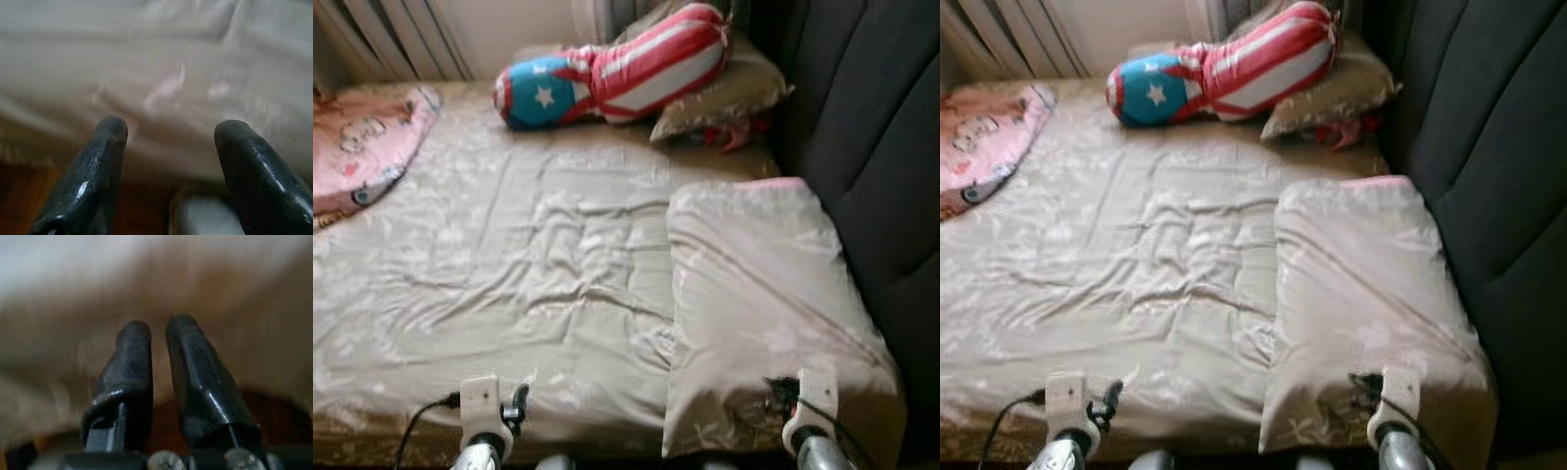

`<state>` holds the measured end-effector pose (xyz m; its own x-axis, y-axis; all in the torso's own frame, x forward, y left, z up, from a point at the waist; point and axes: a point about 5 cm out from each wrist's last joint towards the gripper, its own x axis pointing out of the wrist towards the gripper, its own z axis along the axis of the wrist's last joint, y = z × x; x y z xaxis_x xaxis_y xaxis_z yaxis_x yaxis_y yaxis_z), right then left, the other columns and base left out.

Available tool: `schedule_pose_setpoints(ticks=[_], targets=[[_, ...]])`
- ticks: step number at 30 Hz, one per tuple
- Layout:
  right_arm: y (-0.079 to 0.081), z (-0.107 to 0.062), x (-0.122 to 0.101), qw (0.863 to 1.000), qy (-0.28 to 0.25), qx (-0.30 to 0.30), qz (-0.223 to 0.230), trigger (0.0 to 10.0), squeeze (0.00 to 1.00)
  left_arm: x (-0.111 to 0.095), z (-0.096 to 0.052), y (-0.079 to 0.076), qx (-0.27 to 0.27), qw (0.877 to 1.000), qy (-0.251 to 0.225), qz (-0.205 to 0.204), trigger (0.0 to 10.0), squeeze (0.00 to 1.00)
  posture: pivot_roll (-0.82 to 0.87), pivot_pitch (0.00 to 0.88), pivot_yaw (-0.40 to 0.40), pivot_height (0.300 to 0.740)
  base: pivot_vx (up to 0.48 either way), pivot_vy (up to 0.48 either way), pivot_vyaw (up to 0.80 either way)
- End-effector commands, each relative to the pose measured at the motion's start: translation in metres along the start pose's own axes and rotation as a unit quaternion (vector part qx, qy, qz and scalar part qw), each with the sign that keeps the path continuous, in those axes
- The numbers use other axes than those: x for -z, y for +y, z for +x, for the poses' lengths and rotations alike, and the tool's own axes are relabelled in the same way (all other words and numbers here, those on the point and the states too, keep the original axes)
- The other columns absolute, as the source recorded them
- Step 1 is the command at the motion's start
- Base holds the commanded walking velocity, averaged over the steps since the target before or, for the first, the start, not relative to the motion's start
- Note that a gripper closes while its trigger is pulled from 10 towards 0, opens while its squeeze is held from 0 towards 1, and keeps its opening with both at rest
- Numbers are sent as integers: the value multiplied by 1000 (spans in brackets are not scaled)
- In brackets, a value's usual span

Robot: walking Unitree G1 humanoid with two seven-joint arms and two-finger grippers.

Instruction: Clean up the room

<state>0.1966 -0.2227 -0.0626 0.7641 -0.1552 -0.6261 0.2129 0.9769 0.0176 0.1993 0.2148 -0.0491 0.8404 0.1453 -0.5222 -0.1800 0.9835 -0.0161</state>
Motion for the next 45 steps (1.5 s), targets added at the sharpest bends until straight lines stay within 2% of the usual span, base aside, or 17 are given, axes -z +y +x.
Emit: schedule_pose_setpoints(ticks=[1, 2, 4, 6, 9, 11, 17, 21, 26, 31, 35, 38, 40, 45], targets=[[-2, -6, 20, 999, 46, 6, 5, 10000, 0, 17, -3, 3, 3, 999, 49, 9, 10000, 0, -201, 0, 25, 663, 0, 0, 0], [-2, -6, 20, 999, 46, 6, 5, 10000, 0, 17, -3, 3, 3, 999, 49, 9, 10000, 0, -201, 0, 25, 663, 0, 0, 0], [-3, -11, 32, 997, 73, 1, -1, 10000, 0, 27, -4, 1, 10, 996, 86, 19, 10000, 0, -220, 0, 30, 663, 0, 0, 0], [-4, -12, 34, 997, 78, 6, 8, 10000, 0, 29, -4, 1, 12, 995, 93, 29, 10000, 0, -223, 0, 30, 663, 0, 0, 0], [-9, -14, 38, 995, 94, 11, -11, 10000, 0, 33, -5, 0, 3, 995, 102, 19, 10000, 0, -225, 0, 25, 672, 0, 0, 0], [-8, -14, 38, 995, 96, 6, -11, 10000, 0, 33, -4, -3, 15, 994, 107, 29, 10000, 0, -223, 0, 23, 682, 0, 0, 0], [-10, -11, 35, 994, 110, 9, -16, 10000, 0, 39, -4, -23, 54, 989, 131, 34, 10000, 0, -213, 0, 15, 722, 0, 0, 0], [-22, -16, 42, 992, 124, 18, -16, 10000, 0, 43, -5, -26, 51, 988, 145, 31, 10000, 0, -202, 0, 3, 740, 0, 0, 0], [-38, -25, 53, 988, 148, 32, -19, 10000, 0, 47, -7, -25, 41, 986, 162, 23, 10000, 0, -196, 0, 1, 740, 0, 0, 0], [-42, -27, 57, 986, 160, 44, -8, 10000, 0, 53, -9, -25, 33, 983, 181, 19, 10000, 0, -190, 0, 7, 740, 0, 0, 0], [-40, -29, 61, 984, 172, 41, -5, 10000, 0, 48, -5, -27, 27, 983, 183, 9, 10000, 0, -205, 0, 9, 740, 0, 0, 0], [-41, -32, 66, 982, 185, 27, -25, 10000, 0, 40, 1, -28, 19, 983, 180, 15, 10000, 0, -226, 0, 23, 740, 0, 0, 0], [-38, -32, 66, 980, 188, 8, -60, 10000, 0, 35, 4, -29, 18, 984, 178, 19, 10000, 0, -243, 0, 38, 740, 0, 0, 0], [-35, -29, 63, 978, 190, -3, -85, 10000, 0, 21, 13, -27, 11, 986, 165, 23, 10000, 0, -234, 0, 44, 740, 0, 0, 0]])
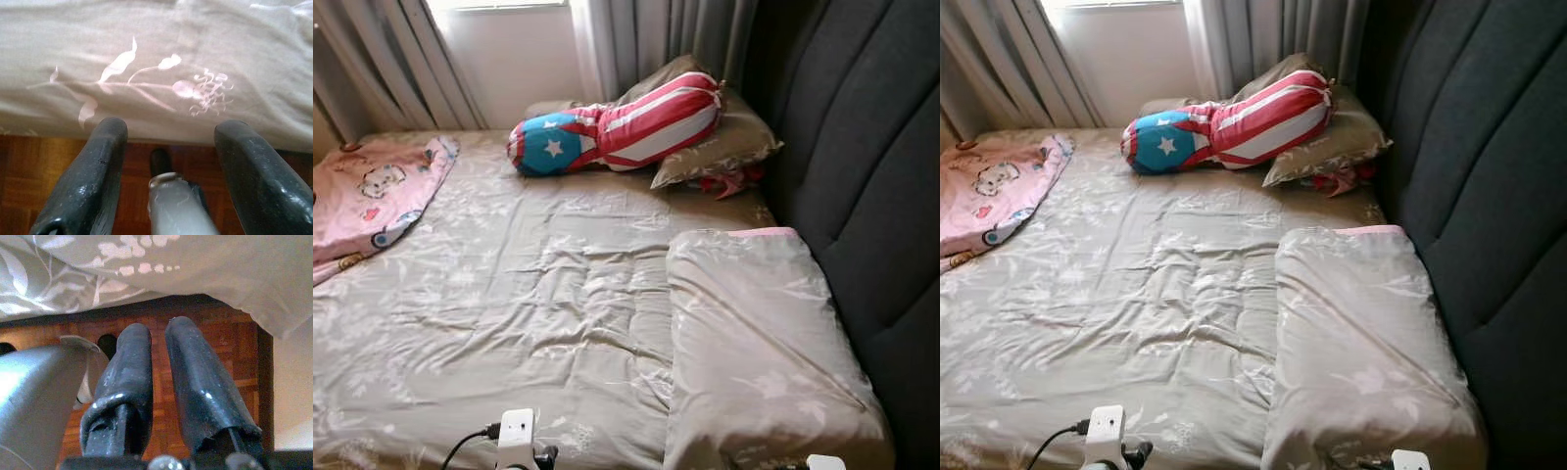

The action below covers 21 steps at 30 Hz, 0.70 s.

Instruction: Clean up the room

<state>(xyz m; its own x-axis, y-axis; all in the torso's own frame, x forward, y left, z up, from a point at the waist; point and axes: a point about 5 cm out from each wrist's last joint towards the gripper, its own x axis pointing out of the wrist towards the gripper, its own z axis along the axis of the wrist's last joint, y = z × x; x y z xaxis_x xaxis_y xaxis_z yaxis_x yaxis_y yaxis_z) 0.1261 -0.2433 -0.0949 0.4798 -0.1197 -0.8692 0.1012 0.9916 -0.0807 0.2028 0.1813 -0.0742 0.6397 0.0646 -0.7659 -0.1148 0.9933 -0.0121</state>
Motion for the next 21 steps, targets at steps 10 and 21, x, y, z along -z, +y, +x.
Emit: schedule_pose_setpoints(ticks=[10, 21], targets=[[11, 1, -1, 1000, -15, -17, -18, 10000, 0, -6, 1, 12, -27, 1000, 0, -3, 10000, 0, -177, 0, 39, 740, 0, 0, 0], [11, 0, 5, 999, -10, -20, -28, 10000, 0, -4, 0, 14, -29, 1000, 2, -4, 10000, 0, -187, 0, 49, 740, 0, 0, 0]])
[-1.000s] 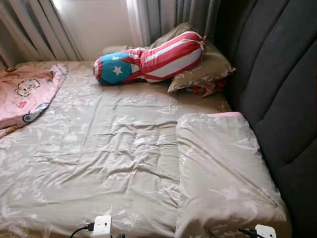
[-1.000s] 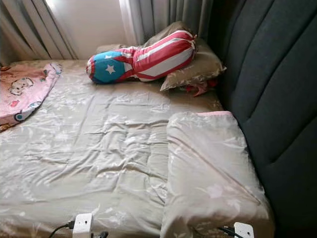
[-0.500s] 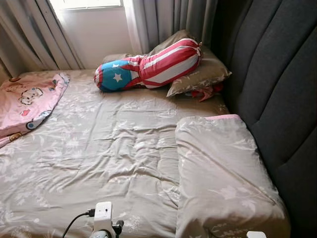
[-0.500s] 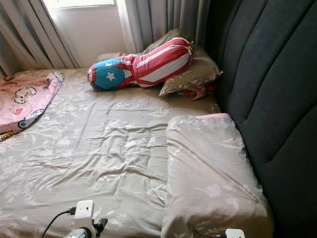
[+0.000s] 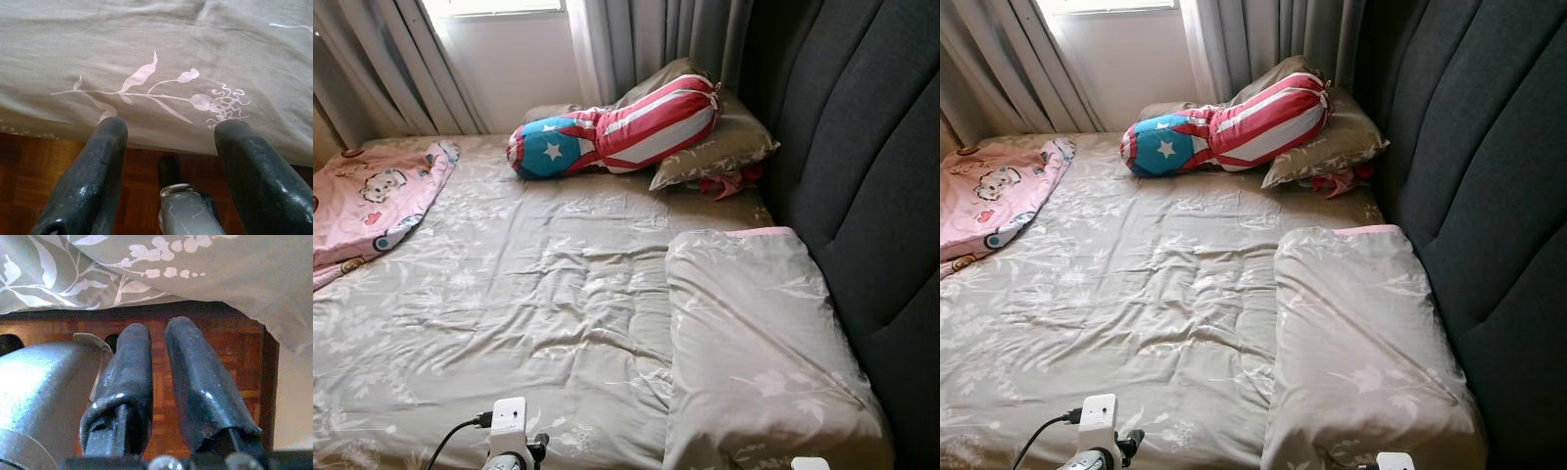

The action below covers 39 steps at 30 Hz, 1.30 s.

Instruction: Clean up the room

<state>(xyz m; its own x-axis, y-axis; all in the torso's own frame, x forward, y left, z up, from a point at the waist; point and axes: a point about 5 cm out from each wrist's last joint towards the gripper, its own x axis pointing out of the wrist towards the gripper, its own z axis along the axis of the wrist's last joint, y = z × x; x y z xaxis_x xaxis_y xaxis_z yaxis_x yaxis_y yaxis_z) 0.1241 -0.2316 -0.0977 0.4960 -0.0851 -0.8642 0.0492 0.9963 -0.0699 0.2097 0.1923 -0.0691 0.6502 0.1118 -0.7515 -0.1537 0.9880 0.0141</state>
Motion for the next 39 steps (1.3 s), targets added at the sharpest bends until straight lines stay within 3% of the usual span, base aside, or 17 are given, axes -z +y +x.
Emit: schedule_pose_setpoints(ticks=[1, 7, 11, 23, 27, 39], targets=[[-3, -1, 1, 1000, -1, -1, -11, 10000, 0, 5, -1, 4, -5, 1000, 13, 3, 10000, 0, -191, 0, 51, 740, 0, 0, 0], [-5, -1, 0, 1000, -1, 7, -4, 10000, 0, 6, -1, 5, -4, 1000, 15, 2, 10000, 0, -190, 0, 53, 740, 0, 0, 0], [-5, -1, -1, 999, -7, 15, 28, 10000, 0, 7, -1, 6, -4, 1000, 17, 1, 10000, 0, -189, 0, 53, 740, 0, 0, 0], [-7, -2, 3, 1000, 9, 4, -16, 10000, 0, 5, -1, 6, 1, 1000, 17, 7, 10000, 0, -190, 0, 59, 740, 0, 323, 229], [-8, -1, 0, 1000, 5, 8, 1, 10000, 0, 6, -1, 6, 2, 1000, 18, 9, 10000, 0, -188, 0, 59, 740, 0, 369, 0], [-6, -1, 1, 1000, 7, 5, -3, 10000, 0, 4, -1, 9, 2, 1000, 18, 12, 10000, 0, -189, 0, 61, 740, 0, 371, 0]])
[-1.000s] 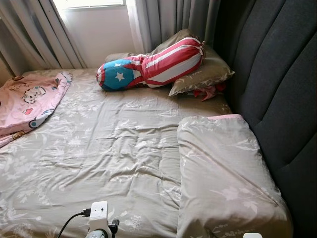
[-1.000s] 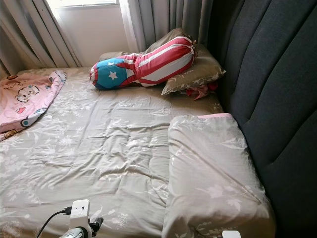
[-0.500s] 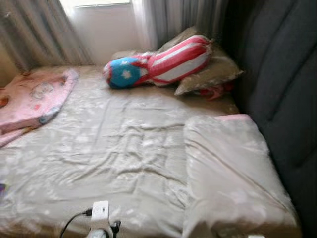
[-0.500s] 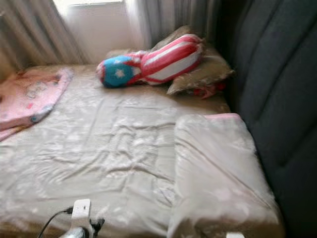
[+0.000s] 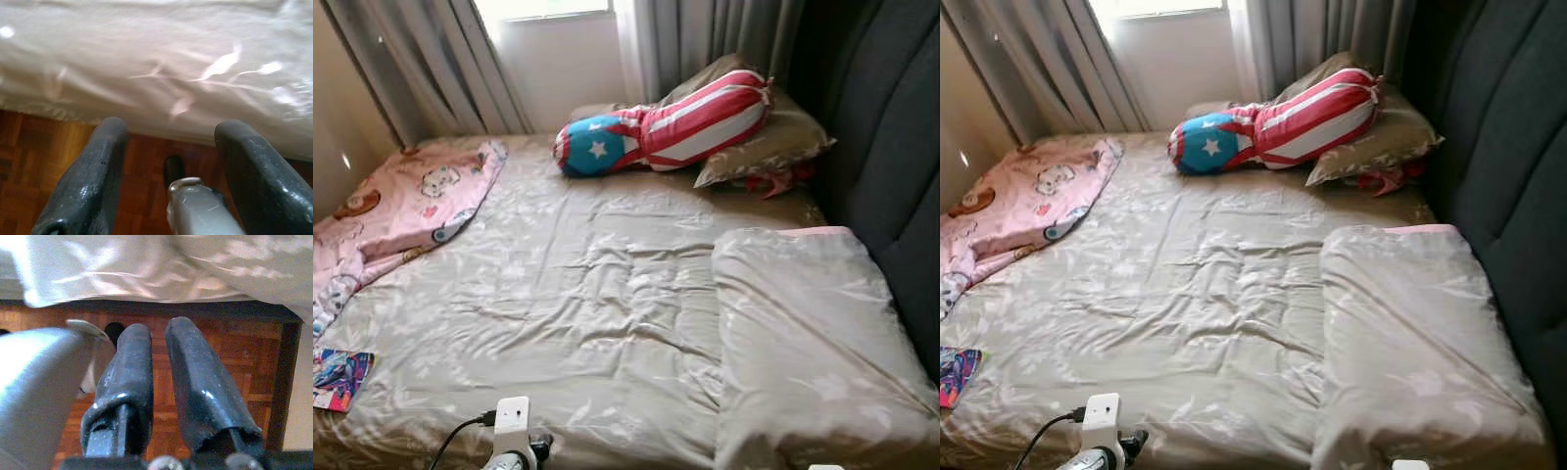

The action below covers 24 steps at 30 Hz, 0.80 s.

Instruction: Clean up the room

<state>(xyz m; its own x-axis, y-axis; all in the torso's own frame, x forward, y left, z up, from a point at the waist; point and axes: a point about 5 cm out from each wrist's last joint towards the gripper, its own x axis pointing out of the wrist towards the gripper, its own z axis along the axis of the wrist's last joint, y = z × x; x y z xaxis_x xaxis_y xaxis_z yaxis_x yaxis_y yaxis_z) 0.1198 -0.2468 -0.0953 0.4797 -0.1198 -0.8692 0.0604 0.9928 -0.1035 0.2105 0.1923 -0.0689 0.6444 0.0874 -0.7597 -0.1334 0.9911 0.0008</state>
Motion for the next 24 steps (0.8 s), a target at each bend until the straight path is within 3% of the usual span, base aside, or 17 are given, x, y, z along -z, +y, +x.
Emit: schedule_pose_setpoints(ticks=[1, 24], targets=[[10, 2, -1, 1000, 0, -13, -2, 10000, 0, 5, -1, 9, -10, 1000, 12, 9, 10000, 0, -189, 0, 61, 740, 0, 371, 0], [9, 2, -1, 1000, 1, -13, -5, 10000, 0, 6, -2, 10, -9, 1000, 13, 11, 10000, 0, -183, 0, 58, 740, 0, 371, 0]])
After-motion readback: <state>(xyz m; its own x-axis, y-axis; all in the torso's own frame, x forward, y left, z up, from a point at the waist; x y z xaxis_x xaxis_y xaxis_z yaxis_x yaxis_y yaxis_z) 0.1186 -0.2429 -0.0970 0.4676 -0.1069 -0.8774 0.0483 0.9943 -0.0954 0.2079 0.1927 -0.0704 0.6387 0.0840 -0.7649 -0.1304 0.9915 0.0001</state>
